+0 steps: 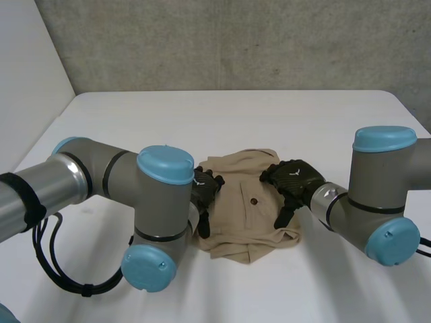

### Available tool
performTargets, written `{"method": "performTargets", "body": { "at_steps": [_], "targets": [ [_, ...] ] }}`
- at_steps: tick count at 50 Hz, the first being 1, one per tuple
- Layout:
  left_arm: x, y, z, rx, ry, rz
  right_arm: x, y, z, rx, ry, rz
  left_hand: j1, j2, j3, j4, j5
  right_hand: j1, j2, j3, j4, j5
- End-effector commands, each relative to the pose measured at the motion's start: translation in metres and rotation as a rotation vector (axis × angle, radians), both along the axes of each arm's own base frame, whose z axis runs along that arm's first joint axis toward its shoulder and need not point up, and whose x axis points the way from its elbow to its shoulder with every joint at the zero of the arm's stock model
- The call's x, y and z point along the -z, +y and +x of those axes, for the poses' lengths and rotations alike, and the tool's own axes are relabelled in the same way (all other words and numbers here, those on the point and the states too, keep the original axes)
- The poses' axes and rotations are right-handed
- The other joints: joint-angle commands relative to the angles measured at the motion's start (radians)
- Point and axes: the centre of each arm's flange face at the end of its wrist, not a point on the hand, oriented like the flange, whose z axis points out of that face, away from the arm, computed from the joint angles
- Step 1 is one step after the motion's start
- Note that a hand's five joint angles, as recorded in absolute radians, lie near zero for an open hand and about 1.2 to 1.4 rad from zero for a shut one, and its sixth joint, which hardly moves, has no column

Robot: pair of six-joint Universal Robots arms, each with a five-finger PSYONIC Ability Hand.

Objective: Fold the shorts.

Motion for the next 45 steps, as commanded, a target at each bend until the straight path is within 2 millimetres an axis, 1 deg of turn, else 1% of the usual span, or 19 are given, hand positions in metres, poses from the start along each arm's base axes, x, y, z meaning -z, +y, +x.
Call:
{"method": "performTargets", "body": {
  "at_steps": [1,3,5,6,7,8,9,10,12,13,17,23,29,33,37,38,41,43,45],
  "targets": [
    [-0.035,0.004,-0.001,0.009,0.069,-0.050,-0.040,-0.006,0.002,0.002,-0.048,-0.105,0.025,0.027,0.021,0.029,0.014,-0.014,-0.039,-0.038,-0.054,-0.051],
    [-0.063,0.006,0.001,0.002,0.126,-0.091,-0.072,-0.003,0.002,0.003,-0.091,-0.181,0.022,0.024,0.018,0.026,0.011,-0.014,-0.039,-0.038,-0.054,-0.051],
    [-0.083,0.006,0.004,-0.009,0.176,-0.116,-0.095,-0.001,0.000,0.018,-0.129,-0.233,0.022,0.024,0.018,0.026,0.011,-0.014,-0.039,-0.038,-0.054,-0.051],
    [-0.095,0.007,0.006,-0.016,0.205,-0.131,-0.121,0.000,-0.002,0.050,-0.185,-0.285,0.022,0.024,0.018,0.026,0.011,-0.014,-0.039,-0.038,-0.054,-0.051],
    [-0.122,0.008,0.014,-0.034,0.270,-0.168,-0.133,0.000,-0.004,0.076,-0.217,-0.310,0.011,0.012,0.007,0.014,-0.001,-0.014,-0.039,-0.038,-0.054,-0.051],
    [-0.138,0.007,0.020,-0.050,0.307,-0.191,-0.145,-0.002,-0.008,0.110,-0.253,-0.330,0.002,0.003,-0.002,0.005,-0.010,-0.014,-0.039,-0.038,-0.054,-0.051],
    [-0.152,0.006,0.027,-0.066,0.339,-0.213,-0.171,-0.003,-0.016,0.179,-0.325,-0.371,0.002,0.003,-0.002,0.005,-0.010,-0.014,-0.039,-0.038,-0.054,-0.051],
    [-0.177,0.002,0.041,-0.104,0.392,-0.255,-0.180,-0.002,-0.019,0.205,-0.357,-0.383,0.005,0.006,0.001,0.008,-0.007,-0.014,-0.039,-0.038,-0.054,-0.051],
    [-0.200,-0.003,0.059,-0.146,0.440,-0.294,-0.209,0.004,-0.030,0.278,-0.408,-0.418,0.028,0.030,0.024,0.031,0.017,-0.014,-0.039,-0.038,-0.054,-0.051],
    [-0.217,-0.005,0.075,-0.185,0.470,-0.317,-0.214,0.006,-0.034,0.298,-0.403,-0.421,0.078,0.079,0.074,0.081,0.066,-0.014,-0.039,-0.038,-0.054,-0.051],
    [-0.234,0.000,0.101,-0.229,0.467,-0.278,-0.225,0.004,-0.062,0.410,-0.333,-0.378,0.061,0.062,0.057,0.064,0.049,-0.014,-0.039,-0.038,-0.054,-0.051],
    [-0.241,-0.006,0.119,-0.237,0.534,-0.201,-0.226,0.002,-0.073,0.445,-0.298,-0.337,0.008,0.009,0.004,0.011,-0.004,-0.014,-0.039,-0.038,-0.054,-0.051],
    [-0.243,-0.006,0.121,-0.233,0.573,-0.184,-0.226,0.004,-0.071,0.430,-0.303,-0.337,-0.019,-0.017,-0.023,-0.016,-0.030,-0.014,-0.039,-0.038,-0.054,-0.051],
    [-0.239,-0.005,0.120,-0.233,0.571,-0.173,-0.220,0.004,-0.067,0.406,-0.287,-0.321,-0.031,-0.030,-0.035,-0.028,-0.043,-0.014,-0.039,-0.038,-0.054,-0.051],
    [-0.232,-0.005,0.120,-0.237,0.561,-0.154,-0.182,-0.003,-0.056,0.303,-0.202,-0.226,-0.031,-0.030,-0.035,-0.028,-0.043,-0.014,-0.039,-0.038,-0.054,-0.051],
    [-0.231,-0.005,0.120,-0.237,0.561,-0.154,-0.160,-0.004,-0.046,0.231,-0.167,-0.167,-0.031,-0.030,-0.035,-0.028,-0.043,-0.014,-0.039,-0.038,-0.054,-0.051],
    [-0.230,-0.005,0.118,-0.228,0.570,-0.167,-0.127,0.006,-0.022,0.092,-0.126,-0.080,-0.031,-0.030,-0.035,-0.028,-0.043,-0.014,-0.039,-0.038,-0.054,-0.051],
    [-0.228,-0.005,0.118,-0.225,0.573,-0.174,-0.090,0.020,0.006,-0.038,-0.101,0.005,-0.031,-0.030,-0.035,-0.028,-0.043,-0.014,-0.039,-0.038,-0.054,-0.051],
    [-0.227,-0.006,0.117,-0.224,0.574,-0.178,-0.067,0.022,0.018,-0.079,-0.093,0.042,-0.031,-0.030,-0.035,-0.028,-0.043,-0.014,-0.039,-0.038,-0.054,-0.051]
  ]
}}
